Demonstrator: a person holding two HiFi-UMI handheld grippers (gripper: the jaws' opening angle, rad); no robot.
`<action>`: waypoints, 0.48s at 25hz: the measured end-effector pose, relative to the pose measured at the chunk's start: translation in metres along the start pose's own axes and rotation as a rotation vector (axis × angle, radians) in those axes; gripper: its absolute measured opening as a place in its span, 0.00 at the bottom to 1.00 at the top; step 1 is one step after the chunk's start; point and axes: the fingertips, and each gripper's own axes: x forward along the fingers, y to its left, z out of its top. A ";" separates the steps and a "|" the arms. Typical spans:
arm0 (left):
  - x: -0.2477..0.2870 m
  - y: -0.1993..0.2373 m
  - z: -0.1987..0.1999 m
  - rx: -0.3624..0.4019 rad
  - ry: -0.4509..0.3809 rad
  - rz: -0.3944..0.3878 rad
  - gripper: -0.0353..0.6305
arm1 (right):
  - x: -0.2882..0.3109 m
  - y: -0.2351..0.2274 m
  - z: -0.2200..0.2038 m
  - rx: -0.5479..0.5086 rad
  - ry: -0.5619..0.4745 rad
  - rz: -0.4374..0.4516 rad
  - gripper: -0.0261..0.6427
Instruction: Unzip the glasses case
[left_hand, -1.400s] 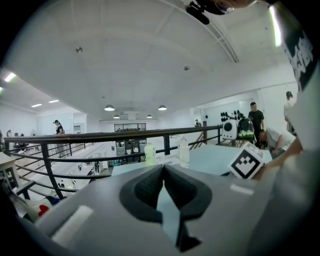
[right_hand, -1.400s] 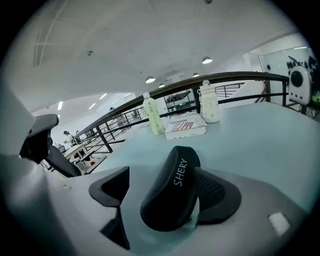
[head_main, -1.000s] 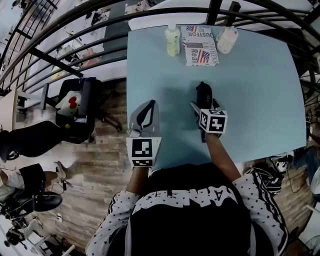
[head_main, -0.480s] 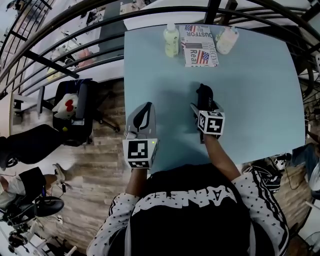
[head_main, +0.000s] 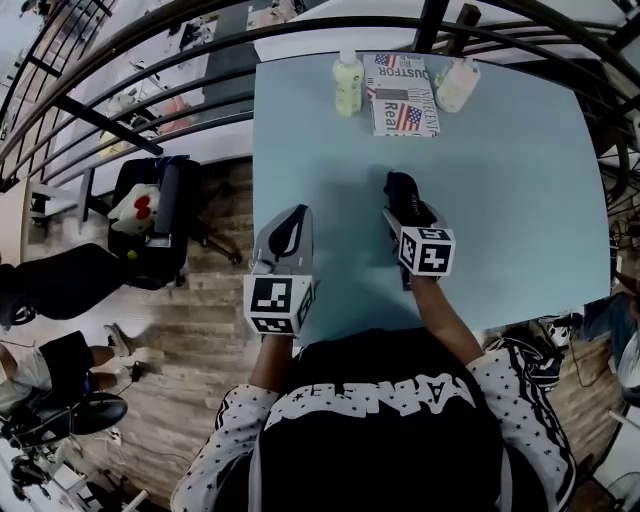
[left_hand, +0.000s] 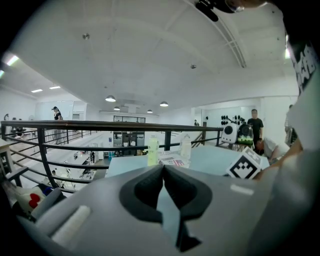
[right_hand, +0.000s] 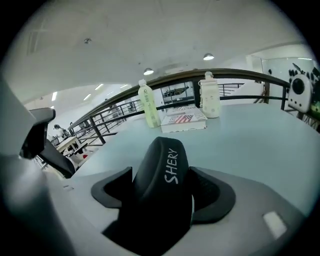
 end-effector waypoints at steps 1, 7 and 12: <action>-0.001 -0.002 0.000 -0.014 0.001 -0.011 0.05 | -0.003 0.002 0.003 -0.005 -0.014 0.009 0.58; 0.002 -0.017 -0.001 -0.139 0.012 -0.089 0.05 | -0.022 0.007 0.019 -0.032 -0.089 0.039 0.57; 0.006 -0.035 0.005 -0.207 0.018 -0.164 0.05 | -0.052 0.012 0.045 -0.022 -0.215 0.088 0.56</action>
